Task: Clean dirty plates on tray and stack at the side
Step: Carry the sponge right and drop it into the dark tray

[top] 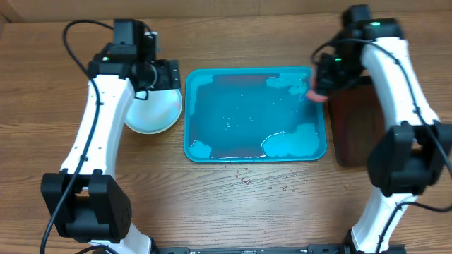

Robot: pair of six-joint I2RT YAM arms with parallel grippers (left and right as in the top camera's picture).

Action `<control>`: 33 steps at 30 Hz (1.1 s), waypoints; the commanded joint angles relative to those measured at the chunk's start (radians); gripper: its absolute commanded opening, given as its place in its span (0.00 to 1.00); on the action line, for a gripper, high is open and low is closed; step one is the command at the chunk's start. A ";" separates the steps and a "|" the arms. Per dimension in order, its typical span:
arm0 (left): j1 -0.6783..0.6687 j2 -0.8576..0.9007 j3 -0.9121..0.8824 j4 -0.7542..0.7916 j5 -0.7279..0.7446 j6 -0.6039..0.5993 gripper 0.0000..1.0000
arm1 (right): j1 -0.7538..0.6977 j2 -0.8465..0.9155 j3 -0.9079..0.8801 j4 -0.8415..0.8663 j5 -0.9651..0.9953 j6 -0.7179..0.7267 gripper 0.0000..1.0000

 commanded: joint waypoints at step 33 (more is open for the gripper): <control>-0.020 0.000 0.015 -0.010 -0.018 -0.010 1.00 | -0.173 -0.145 -0.234 0.101 0.132 -0.061 0.42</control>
